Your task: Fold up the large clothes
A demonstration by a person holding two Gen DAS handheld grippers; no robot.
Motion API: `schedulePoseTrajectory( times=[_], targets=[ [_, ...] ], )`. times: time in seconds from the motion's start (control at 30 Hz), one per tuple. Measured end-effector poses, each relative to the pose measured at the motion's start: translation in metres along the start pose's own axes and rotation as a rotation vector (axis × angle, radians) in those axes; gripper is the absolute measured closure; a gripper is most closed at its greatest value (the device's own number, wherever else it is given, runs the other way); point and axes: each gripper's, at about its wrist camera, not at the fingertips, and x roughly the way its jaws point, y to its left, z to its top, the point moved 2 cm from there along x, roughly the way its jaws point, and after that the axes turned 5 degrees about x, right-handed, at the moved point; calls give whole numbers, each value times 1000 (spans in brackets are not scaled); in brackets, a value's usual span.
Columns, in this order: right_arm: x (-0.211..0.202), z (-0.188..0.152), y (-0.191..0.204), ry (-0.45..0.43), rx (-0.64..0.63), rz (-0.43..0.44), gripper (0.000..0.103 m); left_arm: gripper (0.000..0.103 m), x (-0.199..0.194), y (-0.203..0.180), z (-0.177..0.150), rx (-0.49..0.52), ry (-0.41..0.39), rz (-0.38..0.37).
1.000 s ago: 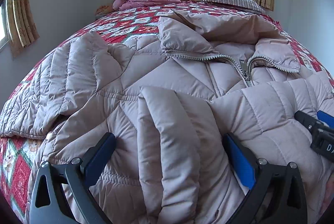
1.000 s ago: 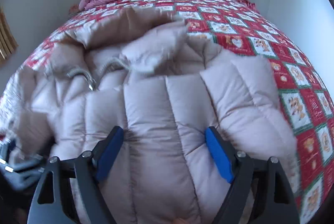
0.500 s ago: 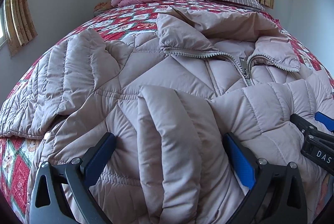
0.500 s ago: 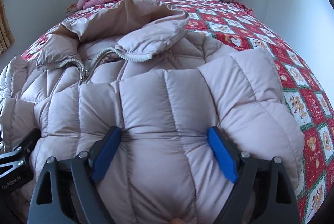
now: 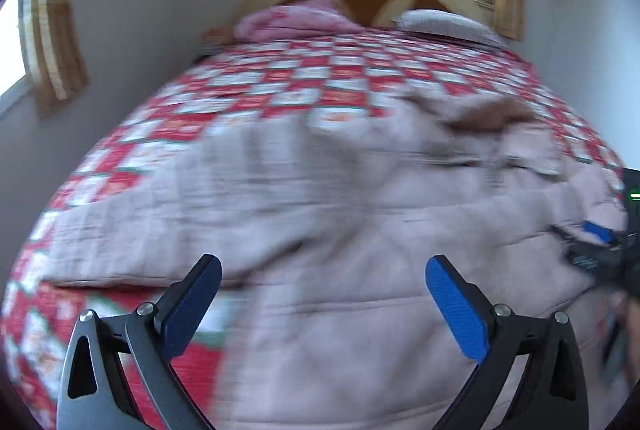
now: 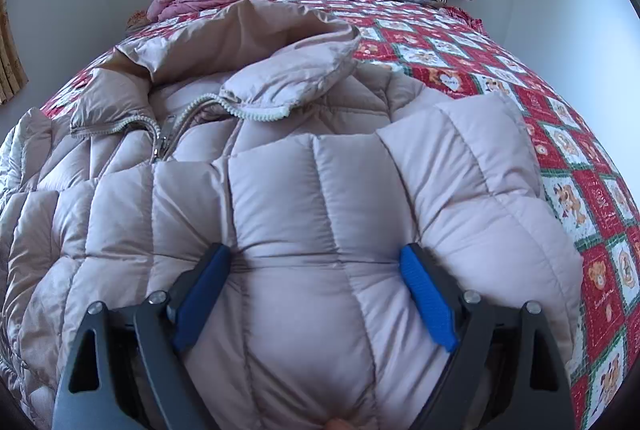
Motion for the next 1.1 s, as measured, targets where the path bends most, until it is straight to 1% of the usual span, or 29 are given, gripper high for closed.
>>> schedulePoseTrajectory(
  times=[0.03, 0.1, 0.17, 0.27, 0.3, 0.33, 0.4, 0.43, 0.53, 0.6, 0.63, 0.67, 0.7, 0.73, 0.77, 0.8, 0.83, 0.9, 1.0, 1.1],
  targets=[
    [0, 0, 0, 0, -1, -1, 13, 1, 3, 36, -5, -40, 25, 37],
    [0, 0, 1, -1, -2, -4, 13, 1, 10, 85, -16, -114, 53, 96],
    [-1, 0, 2, -3, -4, -6, 13, 1, 19, 148, -32, -232, 90, 182],
    [-1, 0, 2, -6, -8, -9, 13, 1, 31, 222, -55, -400, 119, 256],
    [-2, 0, 2, -8, -9, -11, 13, 1, 34, 240, -61, -447, 123, 271],
    [-2, 0, 2, -10, -10, -12, 13, 1, 38, 265, -68, -520, 121, 290],
    [-3, -1, 2, -11, -10, -10, 13, 1, 45, 287, -76, -599, 124, 295],
    [-3, -1, 2, -11, -12, -11, 13, 1, 52, 303, -83, -655, 148, 318],
    [-4, -1, 2, -13, -13, -12, 13, 1, 65, 322, -95, -738, 172, 343],
    [-4, -1, 2, -13, -14, -12, 13, 1, 71, 322, -92, -710, 156, 386],
    [-4, -2, 2, -13, -14, -13, 13, 1, 75, 320, -88, -674, 150, 416],
    [-4, -2, 2, -13, -14, -11, 13, 8, 78, 320, -86, -662, 147, 422],
    [-4, -2, 2, -13, -13, -11, 13, 26, 82, 319, -83, -653, 140, 416],
    [-4, -1, 2, -13, -13, -11, 13, 37, 85, 319, -79, -638, 130, 410],
    [-4, -1, 2, -13, -13, -11, 13, 59, 89, 317, -73, -610, 126, 402],
    [-4, -1, 2, -13, -13, -12, 13, 84, 92, 316, -67, -587, 121, 375],
    [-4, -1, 2, -13, -14, -12, 13, 89, 92, 315, -61, -578, 110, 348],
    [-4, -1, 1, -13, -13, -11, 13, 92, 83, 311, -50, -550, 80, 350],
    [-4, -1, 1, -13, -13, -11, 13, 93, 62, 307, -34, -508, 22, 361],
    [-4, -1, 1, -13, -13, -11, 13, 94, 30, 302, -11, -470, -60, 354]
  ],
)
